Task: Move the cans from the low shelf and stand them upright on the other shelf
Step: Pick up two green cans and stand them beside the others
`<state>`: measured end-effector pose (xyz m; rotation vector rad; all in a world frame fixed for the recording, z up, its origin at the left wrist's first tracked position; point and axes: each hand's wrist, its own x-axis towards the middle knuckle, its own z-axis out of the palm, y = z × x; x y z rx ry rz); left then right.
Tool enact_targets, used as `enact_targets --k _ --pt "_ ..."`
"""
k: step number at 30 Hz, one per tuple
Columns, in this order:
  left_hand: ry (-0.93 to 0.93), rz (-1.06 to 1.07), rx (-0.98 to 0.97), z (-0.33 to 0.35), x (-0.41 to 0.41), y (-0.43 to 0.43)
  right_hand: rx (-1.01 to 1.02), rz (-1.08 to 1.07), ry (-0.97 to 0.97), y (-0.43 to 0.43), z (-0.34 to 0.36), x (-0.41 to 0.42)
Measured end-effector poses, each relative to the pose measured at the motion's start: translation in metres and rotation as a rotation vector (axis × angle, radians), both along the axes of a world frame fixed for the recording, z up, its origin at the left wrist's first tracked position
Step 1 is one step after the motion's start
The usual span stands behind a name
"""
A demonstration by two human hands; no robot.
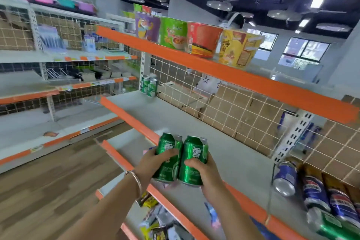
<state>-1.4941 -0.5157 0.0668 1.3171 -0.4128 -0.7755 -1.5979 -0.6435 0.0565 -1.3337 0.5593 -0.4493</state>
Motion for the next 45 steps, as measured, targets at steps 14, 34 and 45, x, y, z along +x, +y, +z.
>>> enact_targets --k 14,34,45 --pt "-0.062 0.011 0.028 0.002 0.206 0.087 0.105 0.072 -0.069 0.094 0.005 0.203" --pt "-0.192 -0.047 0.155 -0.026 0.477 -0.027 -0.062 -0.067 0.028 -0.025 -0.021 0.452" --pt "-0.213 -0.199 0.171 -0.035 0.583 -0.104 -0.101 -0.321 0.034 -0.077 -0.048 0.546"
